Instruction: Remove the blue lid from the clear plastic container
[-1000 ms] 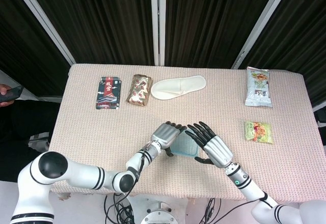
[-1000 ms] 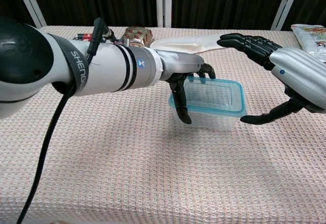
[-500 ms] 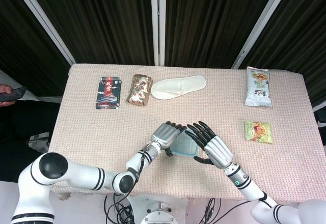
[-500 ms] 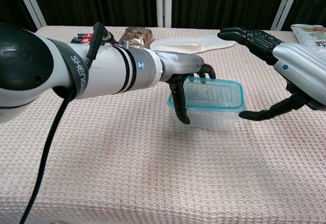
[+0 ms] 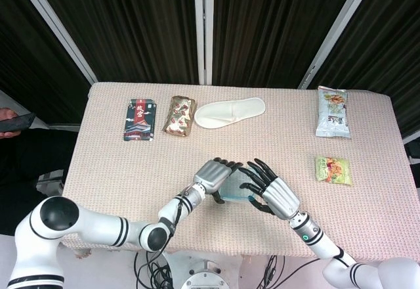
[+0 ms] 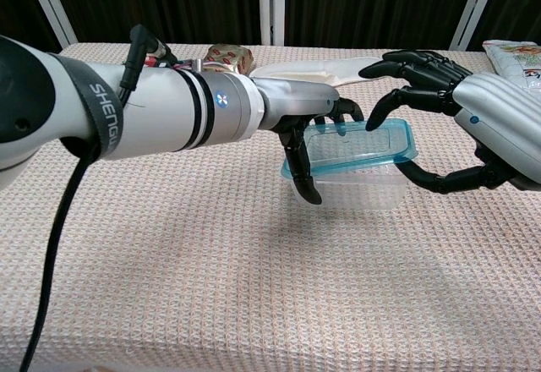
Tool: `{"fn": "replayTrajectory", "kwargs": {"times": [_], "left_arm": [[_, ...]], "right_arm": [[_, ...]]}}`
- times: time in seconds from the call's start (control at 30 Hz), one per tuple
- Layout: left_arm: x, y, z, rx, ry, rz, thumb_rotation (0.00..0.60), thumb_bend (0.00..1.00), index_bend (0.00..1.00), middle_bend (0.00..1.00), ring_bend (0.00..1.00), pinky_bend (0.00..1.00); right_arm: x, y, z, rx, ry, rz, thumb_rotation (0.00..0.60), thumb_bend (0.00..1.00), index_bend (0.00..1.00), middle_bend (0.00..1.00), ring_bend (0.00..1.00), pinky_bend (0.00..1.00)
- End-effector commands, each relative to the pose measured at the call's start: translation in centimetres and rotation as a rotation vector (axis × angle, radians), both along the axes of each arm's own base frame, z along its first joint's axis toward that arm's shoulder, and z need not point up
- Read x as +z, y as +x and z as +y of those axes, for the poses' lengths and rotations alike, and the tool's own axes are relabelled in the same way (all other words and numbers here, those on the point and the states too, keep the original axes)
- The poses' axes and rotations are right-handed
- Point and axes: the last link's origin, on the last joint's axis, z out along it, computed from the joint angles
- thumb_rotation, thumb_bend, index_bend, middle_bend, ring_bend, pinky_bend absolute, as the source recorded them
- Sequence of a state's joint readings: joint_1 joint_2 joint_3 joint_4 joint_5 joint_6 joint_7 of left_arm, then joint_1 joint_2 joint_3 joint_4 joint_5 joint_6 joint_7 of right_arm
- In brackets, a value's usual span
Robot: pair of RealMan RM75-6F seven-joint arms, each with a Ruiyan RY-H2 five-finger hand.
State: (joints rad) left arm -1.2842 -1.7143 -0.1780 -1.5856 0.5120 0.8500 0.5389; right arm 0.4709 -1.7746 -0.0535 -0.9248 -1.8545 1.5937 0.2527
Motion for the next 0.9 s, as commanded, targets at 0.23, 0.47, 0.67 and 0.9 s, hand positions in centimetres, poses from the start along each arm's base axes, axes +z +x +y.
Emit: {"fn": "replayTrajectory", "kwargs": {"times": [0.23, 0.47, 0.67, 0.9], "left_arm": [[0.7, -0.4, 0.1, 0.01, 0.004, -0.018, 0.6, 0.03, 0.04, 0.06, 0.0, 0.06], [1.8, -1.4, 0.4, 0.02, 0.027, -0.025, 0.6, 0.03, 0.03, 0.01, 0.0, 0.04], [3.6, -3.0, 0.9, -0.008, 0.108, 0.009, 0.6, 0.03, 0.02, 0.0, 0.0, 0.02], [5.8, -4.5, 1.1, -0.015, 0.186, 0.022, 0.6, 0.03, 0.02, 0.0, 0.0, 0.02]], "right_arm": [[-0.1, -0.1, 0.0, 0.012, -0.02, 0.014, 0.6, 0.36, 0.6, 0.17, 0.0, 0.0], [-0.1, 0.1, -0.4, 0.026, -0.051, -0.006, 0.6, 0.36, 0.75, 0.21, 0.0, 0.0], [0.4, 1.0, -1.0, 0.069, -0.116, -0.08, 0.6, 0.39, 0.82, 0.26, 0.0, 0.0], [0.8, 2.6, -2.1, 0.107, -0.196, -0.148, 0.6, 0.39, 0.84, 0.27, 0.0, 0.0]]}}
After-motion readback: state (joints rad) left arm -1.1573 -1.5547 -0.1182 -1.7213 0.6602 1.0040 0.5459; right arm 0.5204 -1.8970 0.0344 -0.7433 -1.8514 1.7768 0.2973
